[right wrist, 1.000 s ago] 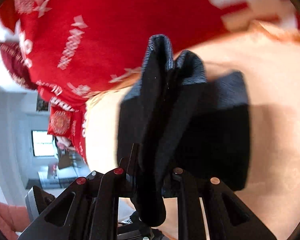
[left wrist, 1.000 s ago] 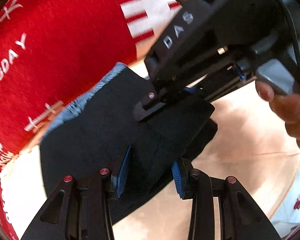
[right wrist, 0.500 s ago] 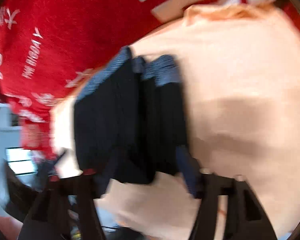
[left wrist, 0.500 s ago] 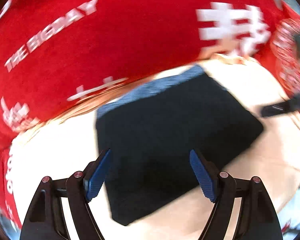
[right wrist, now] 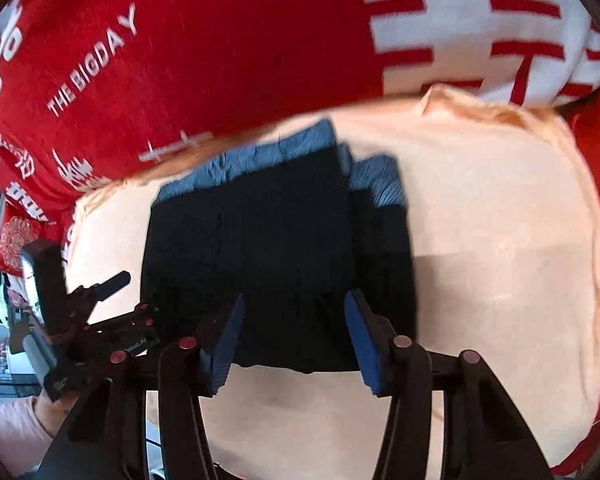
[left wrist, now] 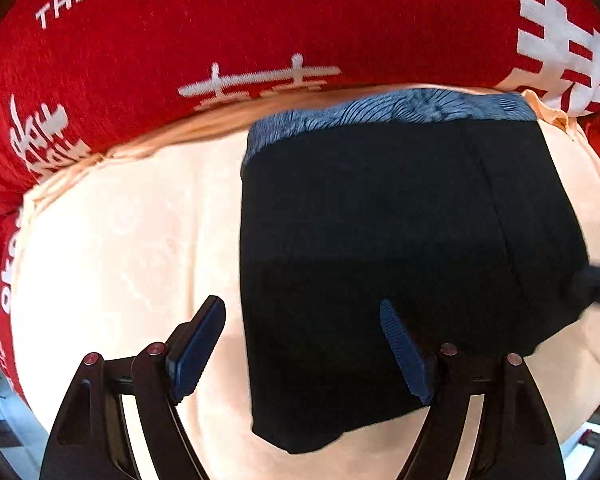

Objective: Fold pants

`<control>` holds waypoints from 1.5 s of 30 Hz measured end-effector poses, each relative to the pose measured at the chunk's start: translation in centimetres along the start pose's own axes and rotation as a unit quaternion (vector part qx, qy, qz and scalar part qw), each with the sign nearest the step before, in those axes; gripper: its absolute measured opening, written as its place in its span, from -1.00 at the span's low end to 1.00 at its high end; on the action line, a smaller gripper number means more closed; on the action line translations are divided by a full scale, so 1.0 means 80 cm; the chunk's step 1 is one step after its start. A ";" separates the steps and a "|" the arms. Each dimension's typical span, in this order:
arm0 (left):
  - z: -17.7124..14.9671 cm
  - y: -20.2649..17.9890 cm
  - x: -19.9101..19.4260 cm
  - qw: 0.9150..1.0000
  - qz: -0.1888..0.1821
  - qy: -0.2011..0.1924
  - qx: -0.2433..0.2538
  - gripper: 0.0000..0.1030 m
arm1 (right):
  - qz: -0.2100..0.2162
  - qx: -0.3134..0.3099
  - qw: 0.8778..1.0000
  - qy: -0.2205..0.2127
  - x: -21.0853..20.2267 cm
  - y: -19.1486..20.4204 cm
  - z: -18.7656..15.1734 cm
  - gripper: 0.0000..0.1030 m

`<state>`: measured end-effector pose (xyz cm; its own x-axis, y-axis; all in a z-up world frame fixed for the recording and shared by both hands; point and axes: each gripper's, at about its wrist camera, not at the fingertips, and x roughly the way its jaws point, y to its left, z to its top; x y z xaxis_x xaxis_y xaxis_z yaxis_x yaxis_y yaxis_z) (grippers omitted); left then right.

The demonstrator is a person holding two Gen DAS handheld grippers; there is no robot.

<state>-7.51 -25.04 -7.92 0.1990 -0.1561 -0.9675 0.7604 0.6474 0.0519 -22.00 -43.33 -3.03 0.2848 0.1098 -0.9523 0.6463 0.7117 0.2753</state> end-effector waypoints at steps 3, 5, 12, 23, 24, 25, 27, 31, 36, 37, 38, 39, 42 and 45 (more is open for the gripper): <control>-0.005 0.003 0.001 1.000 -0.011 -0.001 -0.003 0.65 | -0.011 0.019 1.000 0.018 0.026 -0.013 -0.024 0.07; -0.005 0.005 0.002 1.000 -0.018 0.003 -0.005 0.65 | -0.014 0.010 1.000 0.013 0.024 -0.011 -0.030 0.07; -0.003 0.021 -0.011 0.999 -0.032 0.029 -0.006 0.65 | -0.002 0.044 0.999 0.022 0.010 -0.020 -0.036 0.15; -0.013 0.058 -0.025 0.998 -0.044 0.041 0.006 0.65 | 0.080 0.160 0.984 0.025 -0.009 -0.022 -0.077 0.69; -0.014 0.061 -0.029 0.998 -0.046 0.040 0.008 0.65 | 0.088 0.162 0.982 0.028 -0.009 -0.017 -0.080 0.73; -0.015 0.064 -0.031 0.998 -0.048 0.038 0.009 0.65 | 0.099 0.167 0.980 0.032 -0.006 -0.010 -0.083 0.74; -0.015 0.073 -0.035 0.998 -0.052 0.037 0.010 0.65 | 0.117 0.175 0.977 0.037 -0.002 0.000 -0.087 0.88; -0.017 0.088 -0.040 0.998 -0.055 0.036 0.009 0.65 | 0.132 0.177 0.975 0.035 0.006 0.023 -0.095 1.00; -0.019 0.102 -0.040 0.998 -0.059 0.032 0.010 0.65 | 0.144 0.166 0.975 0.025 0.014 0.050 -0.102 1.00; -0.020 0.103 -0.038 0.998 -0.059 0.032 0.011 0.65 | 0.144 0.167 0.975 0.014 0.013 0.053 -0.104 1.00; -0.020 0.104 -0.036 0.998 -0.059 0.033 0.012 0.65 | 0.145 0.169 0.975 0.007 0.012 0.052 -0.107 1.00; -0.021 0.104 -0.033 0.998 -0.058 0.035 0.012 0.65 | 0.146 0.172 0.974 0.002 0.012 0.053 -0.110 1.00; -0.022 0.104 -0.027 0.998 -0.055 0.042 0.006 0.65 | 0.131 0.173 0.976 0.014 0.016 0.052 -0.114 1.00; -0.023 0.109 -0.024 0.997 -0.057 0.050 -0.015 0.65 | 0.113 0.152 0.982 0.024 0.017 0.047 -0.114 1.00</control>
<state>-2.44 -17.71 -6.08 0.0487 -0.1554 -0.9867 0.7560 0.6513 -0.0652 -25.66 -34.21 -4.48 0.4161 0.2782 -0.8657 0.7541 0.4264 0.4995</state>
